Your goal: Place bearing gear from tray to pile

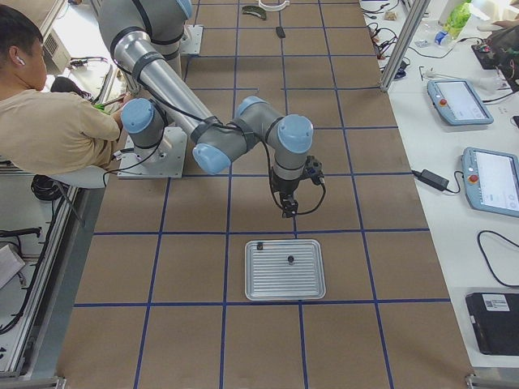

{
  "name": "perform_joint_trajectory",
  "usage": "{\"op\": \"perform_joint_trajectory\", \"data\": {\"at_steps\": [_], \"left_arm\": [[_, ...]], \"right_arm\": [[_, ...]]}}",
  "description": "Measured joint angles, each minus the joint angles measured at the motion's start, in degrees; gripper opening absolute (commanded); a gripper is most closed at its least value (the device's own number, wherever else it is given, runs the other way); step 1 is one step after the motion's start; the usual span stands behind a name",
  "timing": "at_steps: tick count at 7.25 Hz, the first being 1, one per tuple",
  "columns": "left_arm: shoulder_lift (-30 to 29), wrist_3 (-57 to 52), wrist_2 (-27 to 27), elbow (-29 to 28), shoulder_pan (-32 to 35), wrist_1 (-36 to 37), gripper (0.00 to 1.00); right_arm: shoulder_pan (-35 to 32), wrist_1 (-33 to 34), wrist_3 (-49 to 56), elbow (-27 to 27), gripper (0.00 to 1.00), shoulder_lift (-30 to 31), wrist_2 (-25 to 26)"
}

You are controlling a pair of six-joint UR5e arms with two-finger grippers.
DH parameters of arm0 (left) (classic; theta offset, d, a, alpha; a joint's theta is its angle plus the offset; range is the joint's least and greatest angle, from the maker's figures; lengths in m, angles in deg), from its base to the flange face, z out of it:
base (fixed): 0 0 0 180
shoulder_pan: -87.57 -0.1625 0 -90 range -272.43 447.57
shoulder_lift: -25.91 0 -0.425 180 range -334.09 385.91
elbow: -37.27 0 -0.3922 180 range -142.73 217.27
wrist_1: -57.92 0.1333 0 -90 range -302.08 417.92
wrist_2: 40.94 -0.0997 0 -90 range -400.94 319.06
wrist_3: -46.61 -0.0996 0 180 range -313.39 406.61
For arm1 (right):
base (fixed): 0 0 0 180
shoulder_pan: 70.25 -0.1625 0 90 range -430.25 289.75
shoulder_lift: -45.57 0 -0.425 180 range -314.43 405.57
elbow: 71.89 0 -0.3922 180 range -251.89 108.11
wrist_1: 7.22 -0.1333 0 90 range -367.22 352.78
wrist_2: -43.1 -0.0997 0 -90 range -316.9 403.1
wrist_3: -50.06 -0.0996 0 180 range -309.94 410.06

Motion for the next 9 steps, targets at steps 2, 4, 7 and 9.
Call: {"op": "perform_joint_trajectory", "data": {"at_steps": [2, 4, 7, 9], "left_arm": [[0.09, 0.0, 0.0, -0.01, 0.0, 0.0, 1.0], [0.16, 0.0, 0.0, 0.01, 0.0, 0.0, 1.0], [0.23, 0.0, 0.0, 0.07, 0.0, 0.0, 1.0], [0.26, 0.0, 0.0, 0.1, 0.0, 0.0, 1.0]], "right_arm": [[1.7, 3.07, 3.3, -3.27, 0.99, -6.46, -0.27], [2.1, 3.6, 4.32, -6.77, 0.93, -11.46, -0.34], [2.23, 4.88, 5.93, -9.67, 0.89, -16.2, -0.35], [2.25, 7.67, 6.88, -10.29, 0.84, -18.6, -0.31]]}}
